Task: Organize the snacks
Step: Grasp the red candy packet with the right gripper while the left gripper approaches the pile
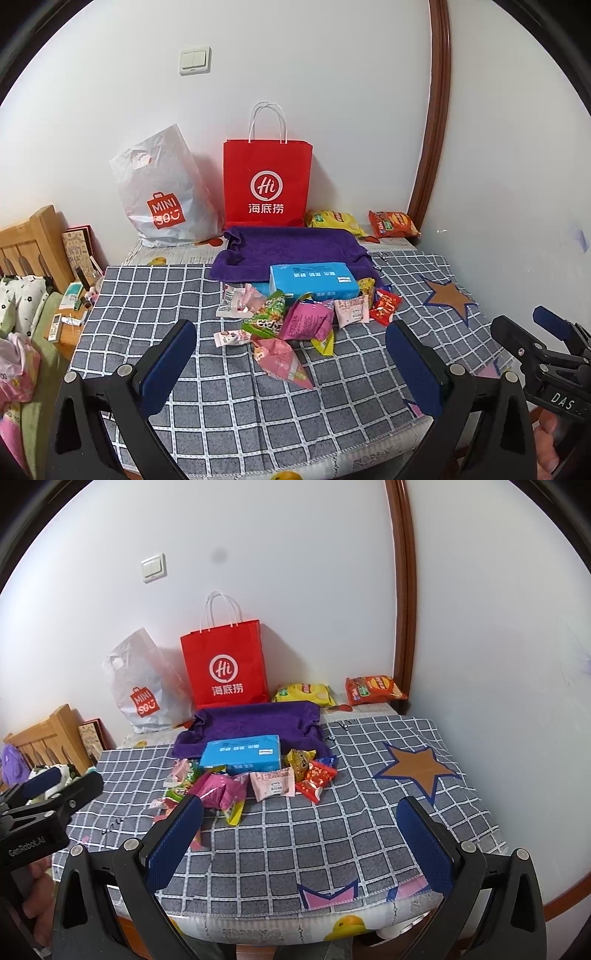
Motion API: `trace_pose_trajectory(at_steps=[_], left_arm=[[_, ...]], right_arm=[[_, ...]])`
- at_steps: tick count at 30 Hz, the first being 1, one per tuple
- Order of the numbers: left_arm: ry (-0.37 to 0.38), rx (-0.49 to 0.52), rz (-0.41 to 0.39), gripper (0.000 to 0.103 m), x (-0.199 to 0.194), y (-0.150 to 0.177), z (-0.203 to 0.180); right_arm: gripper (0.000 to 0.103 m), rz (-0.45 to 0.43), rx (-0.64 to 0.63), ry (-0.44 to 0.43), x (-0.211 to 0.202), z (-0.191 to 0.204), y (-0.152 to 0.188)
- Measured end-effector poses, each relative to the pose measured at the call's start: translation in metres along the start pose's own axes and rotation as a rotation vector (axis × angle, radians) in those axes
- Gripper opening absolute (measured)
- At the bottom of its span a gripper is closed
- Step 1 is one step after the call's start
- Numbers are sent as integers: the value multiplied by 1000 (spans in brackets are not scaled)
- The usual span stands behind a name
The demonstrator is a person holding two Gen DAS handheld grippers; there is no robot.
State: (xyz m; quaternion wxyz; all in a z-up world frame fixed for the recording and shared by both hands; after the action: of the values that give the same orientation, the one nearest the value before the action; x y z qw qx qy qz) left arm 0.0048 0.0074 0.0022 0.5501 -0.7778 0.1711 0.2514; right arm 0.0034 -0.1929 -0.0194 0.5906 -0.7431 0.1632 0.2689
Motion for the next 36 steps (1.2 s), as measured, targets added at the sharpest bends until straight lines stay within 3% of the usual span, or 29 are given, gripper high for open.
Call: trace_pose_trajectory(at_steps=[7,14,22,28,33,36], left_arm=[[-8,-3,-17,102,23,-1,8],[-67,26,12,102,68,-1,18],[-98,10,112,102,123,-2,33],[-107,-31,163,102,159,-4,49],[-122,-61,198,102,181,-7,65],[-136,-87,206,102,190,-10,77]], right_arm=[[103,39,-14,15,31,1,1],[103,70,-71,42,73,-2,3],[103,178,-2,-70,143,-26,13],[93,250,60,-133,196,-39,19],[90,288,54,-117,240,-36,15],[82,310,63,-130,262,-33,12]])
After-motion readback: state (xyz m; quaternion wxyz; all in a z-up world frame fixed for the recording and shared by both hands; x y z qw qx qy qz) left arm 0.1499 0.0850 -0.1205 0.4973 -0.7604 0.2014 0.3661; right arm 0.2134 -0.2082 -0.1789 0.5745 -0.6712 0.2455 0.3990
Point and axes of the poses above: each gripper's, at about its wrist camera, not at the fingertips, and x roughly the way its jaws point, z to its left, y to its underside, the point moved 1 cm from there along x, roughly the way its jaws point, and after that the axes turned 15 degrees about -x, right-handed, at the moved point
